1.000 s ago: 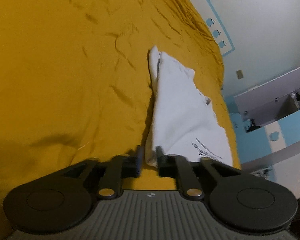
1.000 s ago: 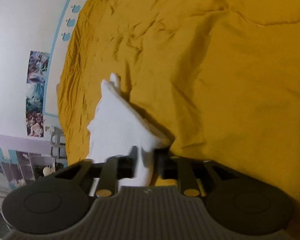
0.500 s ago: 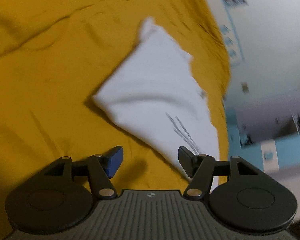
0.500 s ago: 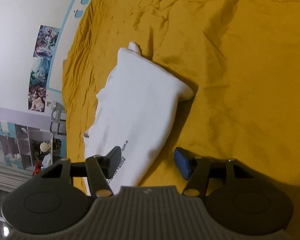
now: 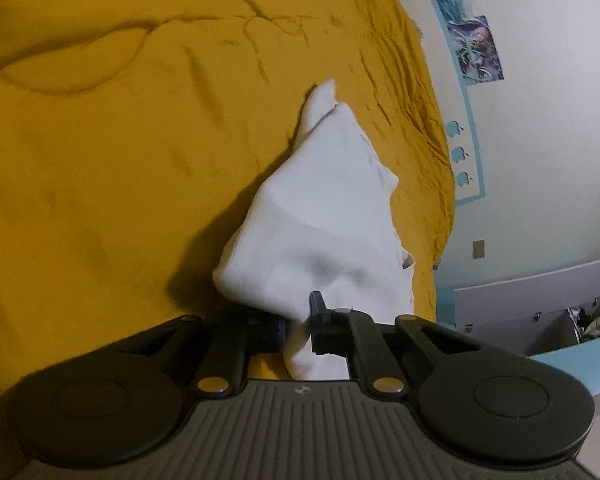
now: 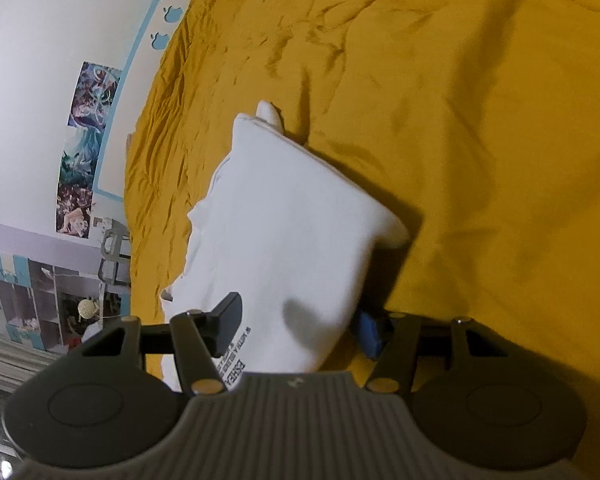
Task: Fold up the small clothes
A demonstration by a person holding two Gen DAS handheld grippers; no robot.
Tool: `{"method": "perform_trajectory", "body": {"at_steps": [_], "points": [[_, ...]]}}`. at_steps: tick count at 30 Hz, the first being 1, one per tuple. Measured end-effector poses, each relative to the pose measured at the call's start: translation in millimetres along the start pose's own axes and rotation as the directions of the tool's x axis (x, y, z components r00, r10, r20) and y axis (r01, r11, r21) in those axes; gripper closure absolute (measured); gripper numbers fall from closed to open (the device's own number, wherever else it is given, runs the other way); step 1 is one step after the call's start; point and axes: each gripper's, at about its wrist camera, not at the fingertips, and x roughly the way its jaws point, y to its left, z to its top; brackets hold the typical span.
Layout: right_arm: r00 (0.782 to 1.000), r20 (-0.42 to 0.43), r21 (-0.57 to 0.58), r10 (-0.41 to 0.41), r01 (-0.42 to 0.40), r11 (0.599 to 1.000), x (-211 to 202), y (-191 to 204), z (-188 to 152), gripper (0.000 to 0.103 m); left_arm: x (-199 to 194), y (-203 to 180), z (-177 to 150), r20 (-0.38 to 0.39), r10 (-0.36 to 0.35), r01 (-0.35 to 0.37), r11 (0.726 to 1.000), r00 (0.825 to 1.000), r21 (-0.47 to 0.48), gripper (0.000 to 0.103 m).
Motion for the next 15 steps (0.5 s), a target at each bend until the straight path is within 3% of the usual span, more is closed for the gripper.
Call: {"method": "perform_trajectory", "body": {"at_steps": [1, 2, 3, 5, 9, 15], "points": [[1.000, 0.012, -0.009, -0.003, 0.003, 1.000, 3, 2, 1, 0.053, 0, -1, 2, 0.001, -0.009, 0.009, 1.000, 1.000, -0.004, 0.093], [1.000, 0.021, -0.019, -0.015, 0.016, 1.000, 5, 3, 1, 0.081, -3, -1, 4, 0.002, -0.021, 0.021, 1.000, 1.000, -0.009, 0.093], [0.999, 0.024, -0.031, -0.034, 0.035, 0.999, 7, 5, 3, 0.099, -4, -4, 8, 0.004, -0.038, 0.038, 0.999, 0.999, -0.015, 0.093], [0.999, 0.026, -0.020, -0.031, 0.032, 0.999, 8, 8, 4, 0.102, -13, -11, 12, 0.008, -0.069, 0.069, 0.998, 0.998, -0.001, 0.093], [0.998, 0.055, -0.058, 0.035, -0.032, 0.998, -14, 26, 5, 0.103, -30, -44, 12, 0.009, -0.089, 0.087, 0.988, 0.996, 0.129, 0.094], [0.991, 0.052, -0.100, 0.122, -0.117, 0.988, -66, 53, 2, 0.103, -71, -61, 6, -0.014, -0.148, 0.148, 0.978, 0.989, 0.148, 0.094]]}}
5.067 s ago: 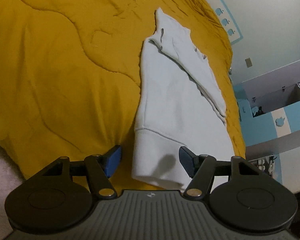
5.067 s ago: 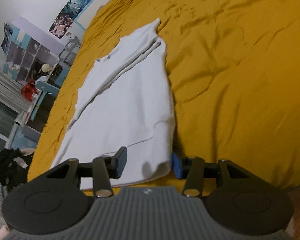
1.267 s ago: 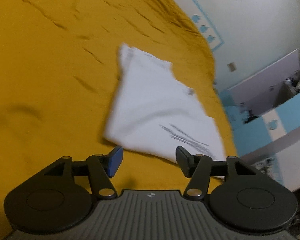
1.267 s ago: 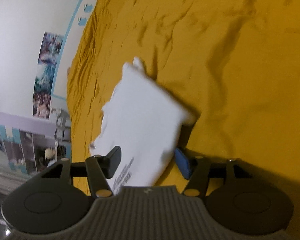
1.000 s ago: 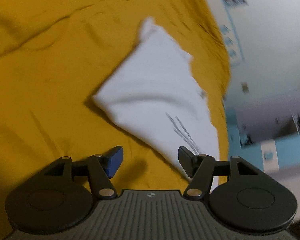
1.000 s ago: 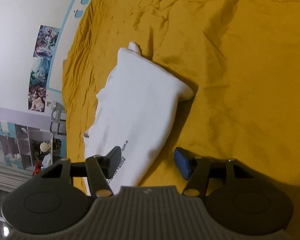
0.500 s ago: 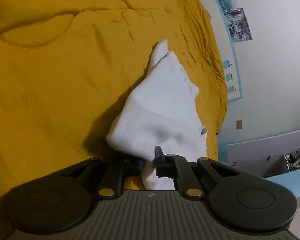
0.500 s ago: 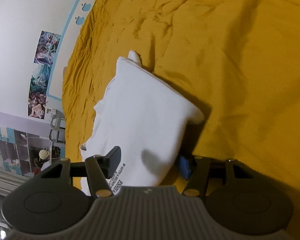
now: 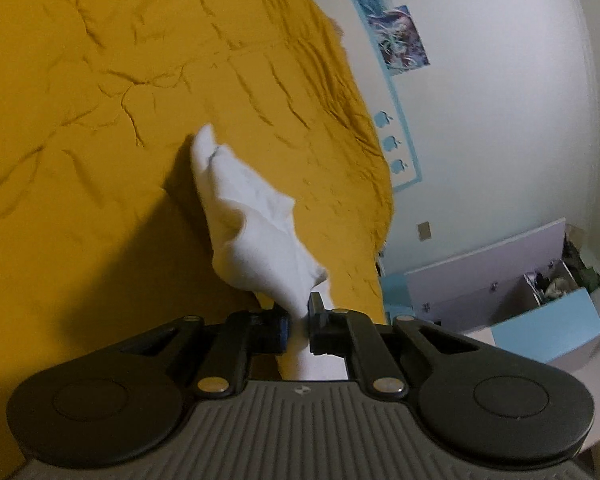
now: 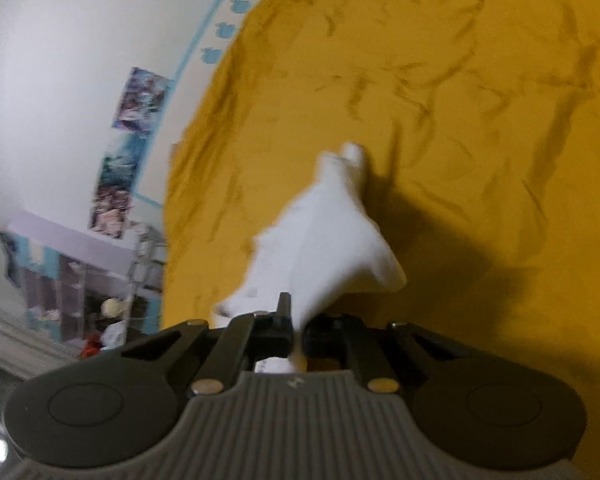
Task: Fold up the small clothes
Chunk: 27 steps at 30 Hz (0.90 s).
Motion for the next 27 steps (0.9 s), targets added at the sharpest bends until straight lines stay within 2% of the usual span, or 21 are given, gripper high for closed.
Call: {"method": "perform_trajectory", "body": {"at_steps": [3, 7, 10, 12, 14, 16, 18, 20, 22, 24, 25, 26, 27], "points": [[1.000, -0.021, -0.015, 0.013, -0.013, 1.000, -34, 1, -9, 0.103, -34, 1, -18, -0.027, -0.011, 0.011, 1.000, 1.000, -0.003, 0.095], [0.998, -0.067, 0.021, -0.017, 0.018, 1.000, -80, -20, -37, 0.103, -76, 14, -51, -0.045, -0.017, 0.015, 0.998, 0.999, -0.064, 0.097], [0.994, -0.086, 0.054, -0.072, 0.077, 0.996, -99, -47, -56, 0.103, -96, 41, -77, -0.067, 0.022, -0.032, 0.989, 0.998, -0.147, 0.099], [0.989, -0.105, 0.083, -0.100, 0.109, 0.991, -99, -68, -61, 0.103, -96, 60, -83, -0.082, 0.080, -0.091, 0.985, 0.993, -0.144, 0.098], [0.985, -0.104, 0.060, -0.138, 0.144, 0.988, -98, -83, -62, 0.095, -91, 70, -81, -0.129, 0.111, -0.121, 0.990, 0.985, -0.072, 0.095], [0.979, -0.127, -0.033, -0.163, 0.160, 0.987, -100, -89, -58, 0.092, -91, 67, -74, -0.168, 0.114, -0.120, 0.992, 0.979, -0.027, 0.089], [0.976, -0.130, -0.062, -0.176, 0.170, 0.984, -115, -87, -52, 0.085, -98, 53, -63, -0.181, 0.182, -0.177, 0.983, 0.966, 0.044, 0.080], [0.972, -0.098, -0.103, -0.213, 0.203, 0.974, -134, -78, -45, 0.060, -111, 38, -54, -0.149, 0.262, -0.244, 0.961, 0.953, 0.129, 0.072], [0.972, -0.034, -0.172, -0.233, 0.224, 0.959, -151, -63, -39, 0.053, -120, 17, -41, -0.092, 0.325, -0.294, 0.923, 0.941, 0.246, 0.063], [0.969, 0.065, -0.298, -0.239, 0.248, 0.922, -161, -41, -32, 0.053, -115, -7, -26, -0.057, 0.361, -0.317, 0.875, 0.931, 0.367, 0.054], [0.968, 0.115, -0.376, -0.221, 0.248, 0.893, -160, -26, -29, 0.052, -109, -16, -19, -0.046, 0.365, -0.317, 0.857, 0.930, 0.407, 0.053], [0.970, 0.142, -0.437, -0.199, 0.242, 0.866, -155, -13, -27, 0.045, -100, -24, -11, -0.040, 0.357, -0.304, 0.845, 0.933, 0.440, 0.053], [0.972, 0.156, -0.499, -0.174, 0.229, 0.836, -146, 0, -24, 0.043, -88, -32, -4, -0.038, 0.331, -0.275, 0.838, 0.943, 0.471, 0.053]]}}
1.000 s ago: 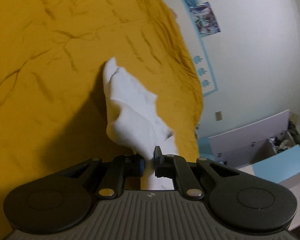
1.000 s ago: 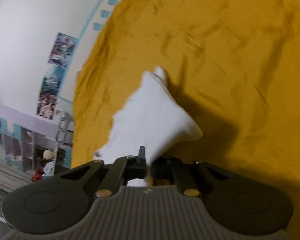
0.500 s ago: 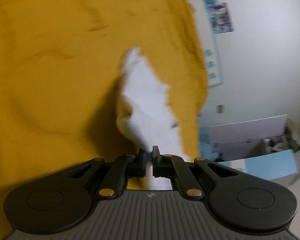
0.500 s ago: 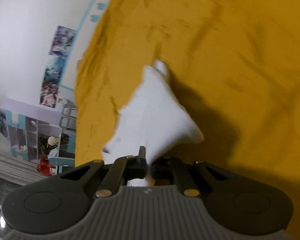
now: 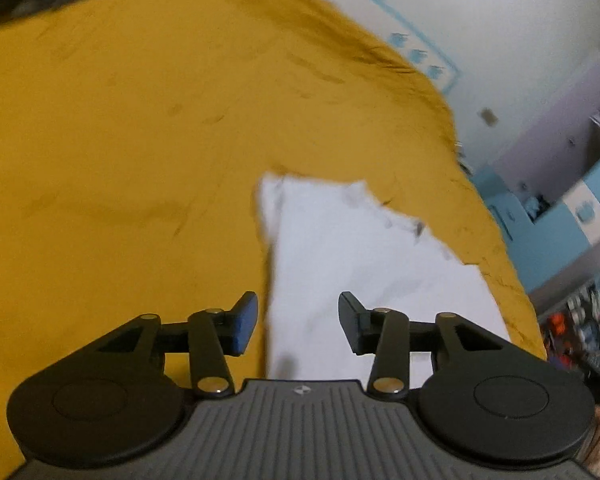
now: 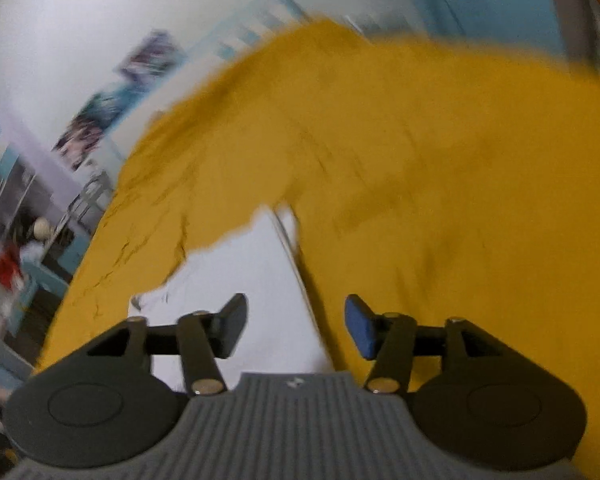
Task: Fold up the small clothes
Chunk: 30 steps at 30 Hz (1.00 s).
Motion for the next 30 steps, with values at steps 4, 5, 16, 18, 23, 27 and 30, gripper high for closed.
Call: {"method": "perform_trajectory", "body": {"at_steps": [4, 5, 16, 18, 23, 27, 30], "points": [[0.998, 0.020, -0.144, 0.055, -0.051, 0.988, 49, 32, 25, 0.041, 48, -8, 38, 0.047, -0.031, 0.029, 0.999, 0.998, 0.042, 0.052], [0.998, 0.035, -0.184, 0.052, -0.045, 0.982, 66, 38, 29, 0.041, 64, -9, 46, 0.060, -0.009, 0.005, 0.998, 0.998, 0.069, 0.052], [0.995, -0.070, -0.237, -0.065, 0.047, 0.970, 211, 13, 44, 0.049, 165, 12, 42, -0.033, 0.142, -0.134, 0.976, 0.989, 0.173, 0.052], [0.994, -0.082, -0.252, -0.066, 0.043, 0.967, 226, 16, 46, 0.049, 170, 12, 42, -0.035, 0.138, -0.129, 0.973, 0.990, 0.190, 0.052], [0.991, -0.108, -0.310, -0.080, 0.042, 0.950, 256, 26, 46, 0.050, 168, 18, 46, -0.049, 0.093, -0.085, 0.985, 0.994, 0.150, 0.051], [0.989, -0.134, -0.324, -0.060, 0.013, 0.946, 267, 29, 43, 0.063, 173, 12, 46, -0.059, 0.101, -0.089, 0.979, 0.993, 0.183, 0.048], [0.987, -0.146, -0.321, -0.060, 0.010, 0.947, 267, 28, 40, 0.094, 177, 10, 47, -0.051, 0.119, -0.106, 0.974, 0.992, 0.201, 0.048]]}}
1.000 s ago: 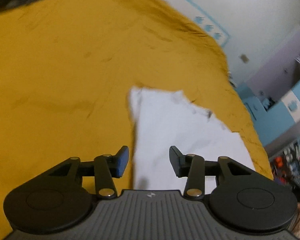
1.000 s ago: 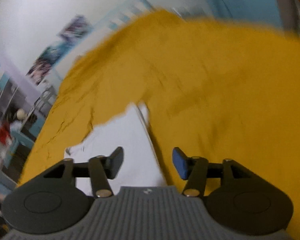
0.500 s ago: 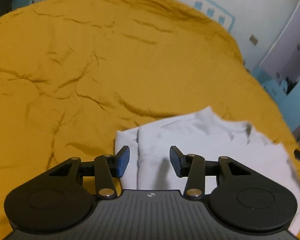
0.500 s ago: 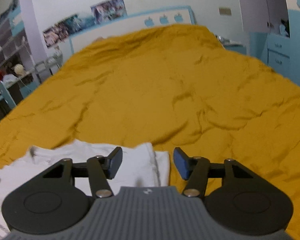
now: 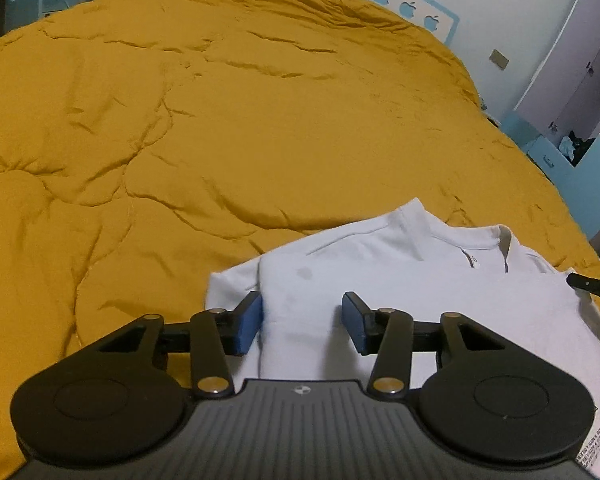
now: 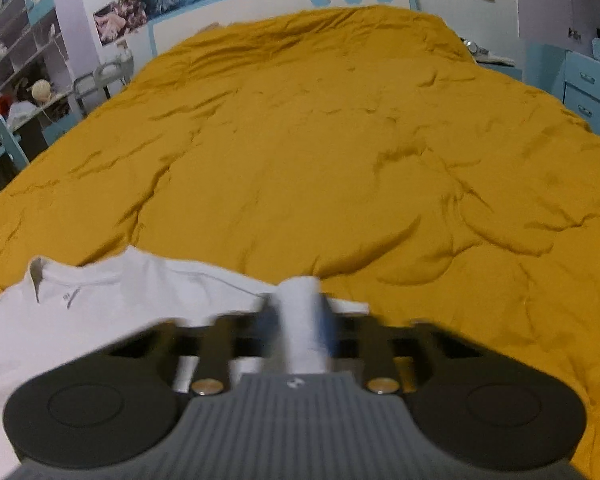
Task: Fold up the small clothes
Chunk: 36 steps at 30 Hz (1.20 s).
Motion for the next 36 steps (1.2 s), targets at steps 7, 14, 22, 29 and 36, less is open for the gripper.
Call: {"method": "perform_trajectory", "body": {"at_steps": [7, 14, 22, 29, 36], "points": [[1.000, 0.030, 0.001, 0.004, -0.004, 1.000, -8, 6, -1, 0.095, 3, 4, 5, 0.001, -0.081, 0.081, 0.996, 0.997, -0.029, 0.095], [0.996, 0.090, 0.024, 0.018, -0.020, 1.000, -21, 12, 5, 0.097, -36, 18, 11, 0.151, -0.068, 0.081, 0.994, 0.986, -0.078, 0.096], [0.990, 0.023, -0.004, -0.137, 0.137, 0.991, 16, 15, 6, 0.092, 17, 37, 9, -0.013, -0.004, 0.003, 0.997, 1.000, -0.076, 0.086], [0.994, 0.108, 0.078, -0.036, 0.027, 0.997, -61, 17, 2, 0.072, -45, 22, 11, -0.012, -0.050, 0.048, 0.989, 0.999, -0.137, 0.069], [0.966, 0.024, 0.014, 0.258, -0.259, 0.966, -150, 70, -66, 0.065, -117, -39, -60, -0.074, -0.185, 0.180, 0.982, 0.980, -0.061, 0.037]]}}
